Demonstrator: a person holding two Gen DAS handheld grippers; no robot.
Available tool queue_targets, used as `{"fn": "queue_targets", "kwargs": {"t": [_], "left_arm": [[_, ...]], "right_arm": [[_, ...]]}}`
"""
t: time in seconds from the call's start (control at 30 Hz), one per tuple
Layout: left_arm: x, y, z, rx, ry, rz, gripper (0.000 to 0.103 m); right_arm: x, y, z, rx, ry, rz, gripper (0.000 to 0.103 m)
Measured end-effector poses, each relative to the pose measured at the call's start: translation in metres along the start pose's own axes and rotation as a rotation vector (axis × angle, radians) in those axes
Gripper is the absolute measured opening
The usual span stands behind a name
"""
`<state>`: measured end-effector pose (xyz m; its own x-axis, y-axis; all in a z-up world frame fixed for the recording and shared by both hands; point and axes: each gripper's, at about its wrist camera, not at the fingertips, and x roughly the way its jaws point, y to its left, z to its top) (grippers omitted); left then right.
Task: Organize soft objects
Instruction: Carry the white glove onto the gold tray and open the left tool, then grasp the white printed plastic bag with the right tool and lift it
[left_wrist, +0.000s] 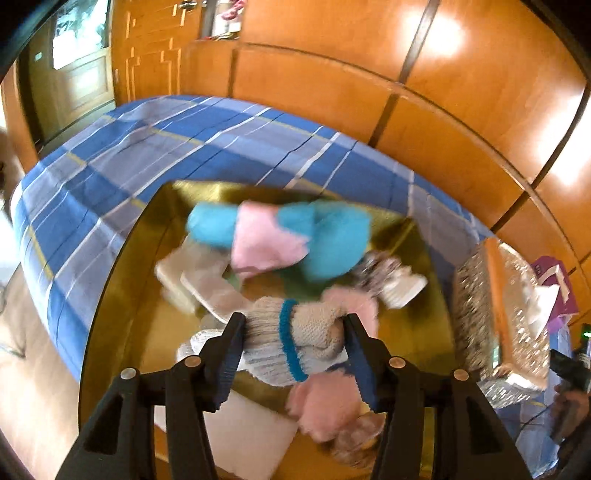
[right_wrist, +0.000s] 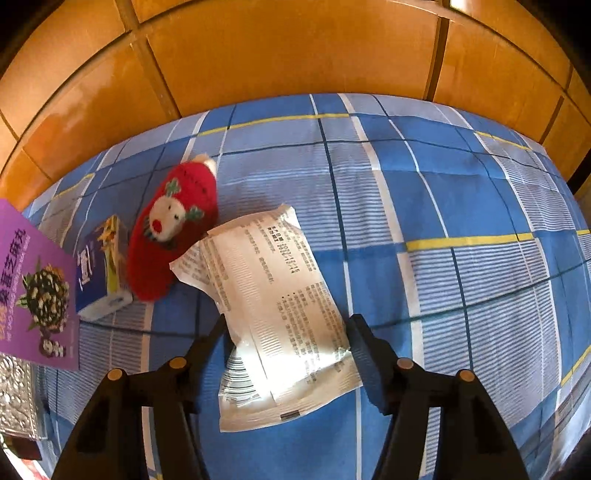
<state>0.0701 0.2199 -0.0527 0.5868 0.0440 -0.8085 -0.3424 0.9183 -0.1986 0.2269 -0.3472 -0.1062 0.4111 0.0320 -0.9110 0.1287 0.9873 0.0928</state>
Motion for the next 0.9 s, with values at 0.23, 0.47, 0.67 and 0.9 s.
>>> {"fn": "queue_targets", "kwargs": {"t": [0.23,0.47,0.67,0.9], "left_arm": [[-0.015,0.013,-0.027,0.015,-0.042,0.05,0.081],[-0.044,-0.002,-0.049,0.149,-0.123,0.089,0.086],[-0.064,-0.017,-0.064,0.218,-0.174,0.065,0.087],[-0.07,-0.028,-0.074,0.238,-0.177,0.032,0.087]], "right_arm": [[-0.003,0.006,-0.01,-0.003,-0.002,-0.039,0.063],[-0.007,0.01,-0.022,0.007,-0.002,-0.062,0.063],[-0.01,0.012,-0.033,0.032,-0.013,-0.085,0.063],[-0.016,0.017,-0.045,0.054,-0.024,-0.109,0.063]]}}
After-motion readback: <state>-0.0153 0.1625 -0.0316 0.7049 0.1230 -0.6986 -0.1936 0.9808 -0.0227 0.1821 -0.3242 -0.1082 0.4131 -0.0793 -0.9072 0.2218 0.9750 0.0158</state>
